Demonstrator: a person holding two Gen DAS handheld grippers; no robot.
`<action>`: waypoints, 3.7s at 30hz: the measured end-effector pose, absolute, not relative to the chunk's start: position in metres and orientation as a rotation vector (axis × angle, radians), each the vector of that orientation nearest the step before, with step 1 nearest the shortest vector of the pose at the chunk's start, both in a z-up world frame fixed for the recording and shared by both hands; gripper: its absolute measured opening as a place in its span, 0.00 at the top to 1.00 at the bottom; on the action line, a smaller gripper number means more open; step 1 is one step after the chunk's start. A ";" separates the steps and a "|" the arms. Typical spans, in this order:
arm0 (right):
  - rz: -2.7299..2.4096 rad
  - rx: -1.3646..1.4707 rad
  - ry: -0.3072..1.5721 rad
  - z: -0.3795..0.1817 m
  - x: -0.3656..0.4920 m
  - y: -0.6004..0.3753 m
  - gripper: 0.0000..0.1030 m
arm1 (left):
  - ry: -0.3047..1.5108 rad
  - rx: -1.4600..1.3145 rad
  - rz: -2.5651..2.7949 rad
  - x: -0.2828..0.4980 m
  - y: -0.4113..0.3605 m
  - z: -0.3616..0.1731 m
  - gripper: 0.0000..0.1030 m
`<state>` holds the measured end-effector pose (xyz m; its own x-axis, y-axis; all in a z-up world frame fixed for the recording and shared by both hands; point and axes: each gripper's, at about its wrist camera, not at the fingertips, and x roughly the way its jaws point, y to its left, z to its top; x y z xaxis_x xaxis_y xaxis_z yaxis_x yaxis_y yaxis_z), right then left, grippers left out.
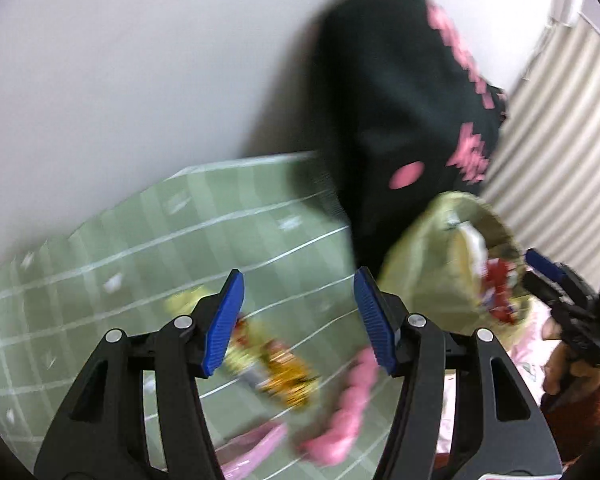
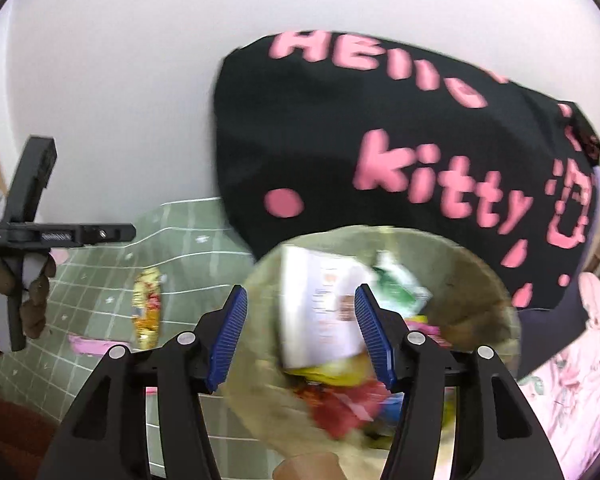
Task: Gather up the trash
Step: 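Move both tools back toward the remaining wrappers on the table, then grasp the pink stick wrapper with the left tool while the right tool grasps the yellow-red stick snack, then carry both wrappers over the yellow trash bin with both tools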
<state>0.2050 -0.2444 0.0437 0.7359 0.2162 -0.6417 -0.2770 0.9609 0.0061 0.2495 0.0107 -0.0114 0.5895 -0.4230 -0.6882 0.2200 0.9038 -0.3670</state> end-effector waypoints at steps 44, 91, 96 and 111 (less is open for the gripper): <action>0.658 -0.137 0.991 -0.052 0.275 -0.106 0.72 | 1.044 0.052 -0.443 0.155 0.043 -0.088 0.47; 0.141 -0.042 0.587 0.088 0.198 -0.295 0.72 | 0.673 0.027 -0.690 0.250 -0.092 0.081 0.84; 0.039 0.044 0.653 0.077 0.185 -0.344 0.72 | 0.769 0.034 -0.839 0.258 -0.149 0.059 0.84; 0.046 0.048 0.908 -0.002 0.231 -0.348 0.72 | 0.972 0.151 -0.935 0.297 -0.242 -0.012 0.83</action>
<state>0.2309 -0.3483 -0.0018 0.6145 0.0608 -0.7866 -0.0199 0.9979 0.0616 0.2969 -0.2419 -0.0123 0.2215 -0.6102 -0.7607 0.7361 0.6162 -0.2800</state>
